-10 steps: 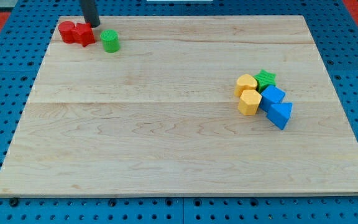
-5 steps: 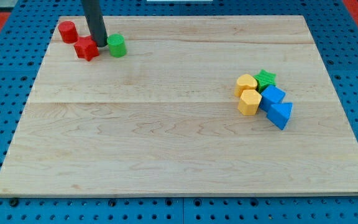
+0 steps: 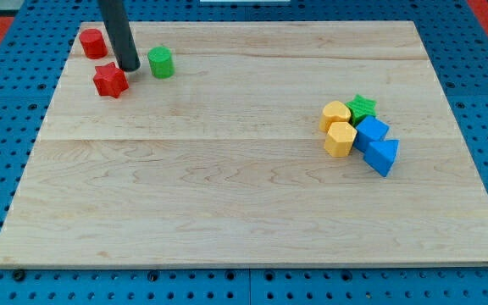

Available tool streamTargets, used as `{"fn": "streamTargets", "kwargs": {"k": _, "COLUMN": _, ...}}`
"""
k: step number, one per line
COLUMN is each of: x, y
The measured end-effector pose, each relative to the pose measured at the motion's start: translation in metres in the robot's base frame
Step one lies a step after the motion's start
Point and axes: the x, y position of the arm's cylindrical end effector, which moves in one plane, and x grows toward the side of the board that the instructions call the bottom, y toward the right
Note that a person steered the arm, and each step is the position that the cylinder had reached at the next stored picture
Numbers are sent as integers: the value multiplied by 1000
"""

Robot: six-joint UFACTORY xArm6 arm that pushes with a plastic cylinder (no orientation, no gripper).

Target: Push the red blocks to the center left side of the board

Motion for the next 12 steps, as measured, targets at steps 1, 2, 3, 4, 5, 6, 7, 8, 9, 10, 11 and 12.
{"fn": "streamTargets", "kwargs": {"k": 1, "x": -2, "y": -28}}
{"fn": "streamTargets", "kwargs": {"k": 2, "x": 58, "y": -29}}
{"fn": "streamTargets", "kwargs": {"k": 3, "x": 80, "y": 8}}
{"fn": "streamTargets", "kwargs": {"k": 4, "x": 55, "y": -30}}
{"fn": "streamTargets", "kwargs": {"k": 5, "x": 31, "y": -106}}
{"fn": "streamTargets", "kwargs": {"k": 6, "x": -27, "y": -120}}
{"fn": "streamTargets", "kwargs": {"k": 7, "x": -61, "y": -84}}
{"fn": "streamTargets", "kwargs": {"k": 8, "x": -27, "y": 7}}
{"fn": "streamTargets", "kwargs": {"k": 9, "x": 14, "y": -4}}
{"fn": "streamTargets", "kwargs": {"k": 10, "x": -6, "y": -6}}
{"fn": "streamTargets", "kwargs": {"k": 11, "x": 13, "y": -7}}
{"fn": "streamTargets", "kwargs": {"k": 12, "x": 38, "y": 18}}
